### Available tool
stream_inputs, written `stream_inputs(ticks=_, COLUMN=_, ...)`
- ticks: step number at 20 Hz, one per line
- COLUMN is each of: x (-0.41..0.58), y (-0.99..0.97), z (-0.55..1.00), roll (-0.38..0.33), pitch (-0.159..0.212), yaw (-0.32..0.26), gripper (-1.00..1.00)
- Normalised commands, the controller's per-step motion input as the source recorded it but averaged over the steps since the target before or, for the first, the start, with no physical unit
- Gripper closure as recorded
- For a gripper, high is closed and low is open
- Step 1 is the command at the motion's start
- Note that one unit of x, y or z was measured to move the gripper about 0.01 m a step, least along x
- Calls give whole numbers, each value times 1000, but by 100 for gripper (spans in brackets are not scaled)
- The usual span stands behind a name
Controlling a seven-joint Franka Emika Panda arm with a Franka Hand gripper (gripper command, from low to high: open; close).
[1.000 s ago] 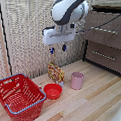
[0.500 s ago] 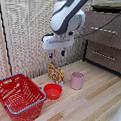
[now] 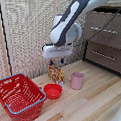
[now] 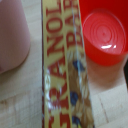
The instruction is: Meticulously direct the gripper system near the nourishment stick. Grapple the nourishment stick firmly with the gripper system. Progress with the gripper system grasping the stick toward the storage box. Tenderly permit the nourishment stick to descend into the box.
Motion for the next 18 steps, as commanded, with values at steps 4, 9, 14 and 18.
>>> stream_inputs(ticks=4, x=398, y=-41, z=-356, roll=-26, pitch=48, yaw=0, gripper=-100)
stream_inputs(ticks=9, x=399, y=-21, z=-233, roll=-47, pitch=111, yaw=0, gripper=100)
stream_inputs(ticks=14, x=106, y=0, z=-34, roll=-2, pitch=53, yaw=0, gripper=100)
stream_inputs(ticks=18, x=0, y=0, z=0, roll=0, pitch=1, yaw=0, gripper=100)
